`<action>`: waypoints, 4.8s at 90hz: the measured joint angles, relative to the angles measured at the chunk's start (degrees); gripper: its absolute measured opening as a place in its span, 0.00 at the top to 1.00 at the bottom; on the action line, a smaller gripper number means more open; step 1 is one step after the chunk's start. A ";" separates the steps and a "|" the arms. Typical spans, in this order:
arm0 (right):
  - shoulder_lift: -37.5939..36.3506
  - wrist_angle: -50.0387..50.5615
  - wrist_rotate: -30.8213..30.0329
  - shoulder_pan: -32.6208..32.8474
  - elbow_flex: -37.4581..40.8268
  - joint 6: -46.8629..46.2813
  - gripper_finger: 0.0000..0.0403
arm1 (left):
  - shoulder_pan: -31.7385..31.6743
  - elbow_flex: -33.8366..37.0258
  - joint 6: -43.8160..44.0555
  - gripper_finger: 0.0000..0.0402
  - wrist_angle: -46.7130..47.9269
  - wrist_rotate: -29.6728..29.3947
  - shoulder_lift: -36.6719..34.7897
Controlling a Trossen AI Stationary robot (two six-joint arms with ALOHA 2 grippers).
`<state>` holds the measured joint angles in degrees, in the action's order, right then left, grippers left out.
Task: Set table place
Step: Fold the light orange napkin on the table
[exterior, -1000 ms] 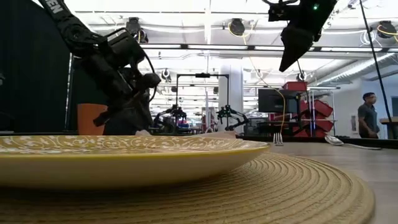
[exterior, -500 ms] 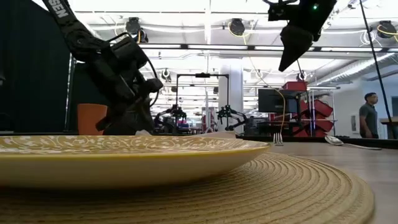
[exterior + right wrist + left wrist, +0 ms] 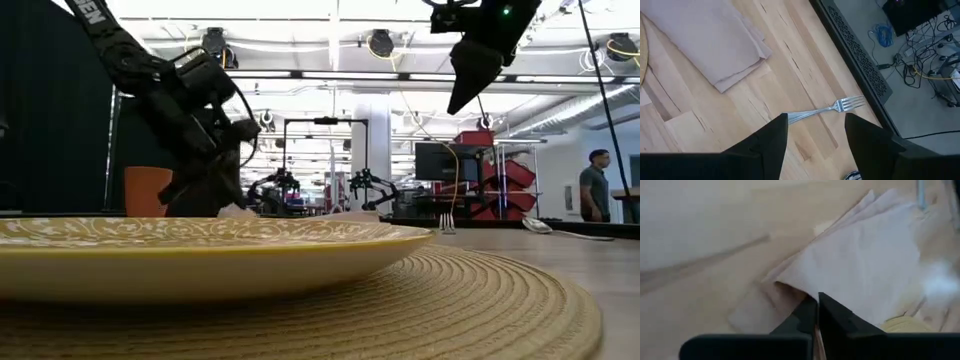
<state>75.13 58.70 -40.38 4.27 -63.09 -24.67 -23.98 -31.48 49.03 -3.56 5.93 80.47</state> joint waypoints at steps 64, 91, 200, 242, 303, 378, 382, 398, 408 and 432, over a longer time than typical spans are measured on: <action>-0.11 -4.39 -0.01 0.01 0.95 0.18 0.55 | 4.60 -0.04 3.13 1.00 16.57 -7.52 -10.34; 0.02 -42.88 1.38 -4.43 10.23 26.88 0.55 | 4.60 -0.02 1.41 1.00 14.39 -8.81 -10.34; 34.79 -46.09 52.53 -27.81 -4.63 31.98 0.55 | 5.37 0.00 0.07 1.00 15.63 -9.00 -6.54; 36.30 -46.12 50.53 -28.22 -4.70 31.89 0.85 | 5.37 0.00 -0.44 1.00 15.53 -8.97 -6.54; 32.73 -47.20 52.80 -27.35 -4.68 32.08 1.00 | 5.37 0.00 -1.39 1.00 12.95 -8.74 -6.54; 34.94 -49.53 56.78 -30.94 -8.26 29.56 1.00 | 10.39 0.00 1.25 1.00 12.99 -12.09 -6.54; 35.71 -49.67 56.81 -30.99 -8.26 29.24 1.00 | 10.81 0.00 1.54 1.00 13.01 -12.15 -6.54; 38.70 -51.54 56.75 -31.26 -8.26 28.74 1.00 | 12.07 0.00 1.73 1.00 13.10 -12.24 -6.54; 39.32 -53.69 55.90 -31.21 -8.26 28.72 1.00 | 12.12 0.00 2.51 1.00 13.14 -12.26 -6.54; 39.30 -54.37 55.24 -31.32 -8.63 28.33 0.83 | 12.12 0.00 2.70 1.00 13.12 -12.28 -6.54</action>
<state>114.43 4.33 14.86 -27.05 -71.72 3.66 -11.86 -31.48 51.73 9.56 -6.35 73.93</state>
